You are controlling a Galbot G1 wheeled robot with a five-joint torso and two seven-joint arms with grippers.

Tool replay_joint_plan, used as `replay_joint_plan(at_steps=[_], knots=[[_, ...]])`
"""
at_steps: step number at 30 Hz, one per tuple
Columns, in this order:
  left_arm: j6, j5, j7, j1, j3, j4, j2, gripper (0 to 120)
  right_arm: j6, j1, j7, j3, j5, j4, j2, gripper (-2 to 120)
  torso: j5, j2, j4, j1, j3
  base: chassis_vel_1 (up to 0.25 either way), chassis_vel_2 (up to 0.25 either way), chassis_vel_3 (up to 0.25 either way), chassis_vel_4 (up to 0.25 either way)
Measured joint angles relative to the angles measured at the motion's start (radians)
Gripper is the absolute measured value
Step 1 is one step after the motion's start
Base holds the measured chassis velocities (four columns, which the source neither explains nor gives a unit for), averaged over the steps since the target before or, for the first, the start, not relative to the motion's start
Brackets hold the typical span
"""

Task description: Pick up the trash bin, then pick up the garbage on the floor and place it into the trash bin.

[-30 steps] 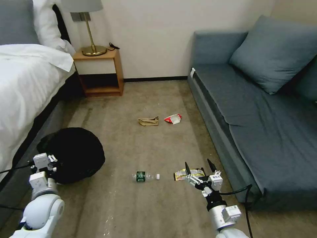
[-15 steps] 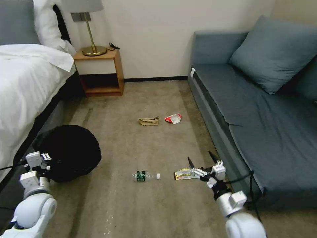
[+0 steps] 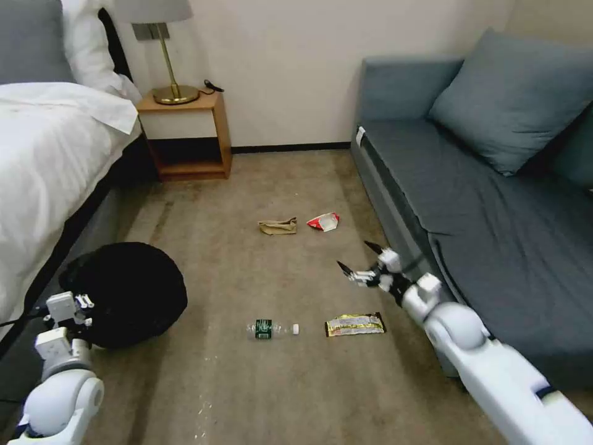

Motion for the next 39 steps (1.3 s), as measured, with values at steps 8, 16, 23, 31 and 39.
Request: replay_joint_plan(at_steps=[8,16,23,31,39], knots=[[0.009,0.034,0.000,-0.004,0.006,-0.024,-0.013,7,-0.020,0.176,-0.039,-0.202,-0.016,-0.179,0.133,100,0.0007,0.000,0.0000,0.000,0.000,0.000,0.000,0.000,0.000],[0.007,0.061,0.000,0.009,0.005,-0.039,-0.027,7,-0.026,0.133,-0.054,-0.277,-0.110,-0.203,0.192,100,0.0007,0.000,-0.0005,0.000,0.000,0.000,0.000,0.000,0.000],[0.003,0.076,-0.003,0.026,-0.006,-0.050,-0.029,7,-0.025,0.073,-0.074,-0.324,-0.241,-0.266,0.280,100,0.0007,0.000,-0.0004,0.000,0.000,0.000,0.000,0.000,0.000],[-0.012,0.076,-0.003,0.054,-0.032,-0.054,-0.028,7,0.006,0.052,-0.095,-0.342,-0.397,-0.388,0.378,100,0.0007,0.000,-0.0003,0.000,0.000,0.000,0.000,0.000,0.000],[-0.026,0.075,-0.003,0.087,-0.056,-0.060,-0.034,7,0.048,0.061,-0.087,-0.315,-0.511,-0.537,0.462,100,0.0007,0.000,-0.0002,0.000,0.000,0.000,0.000,0.000,0.000]])
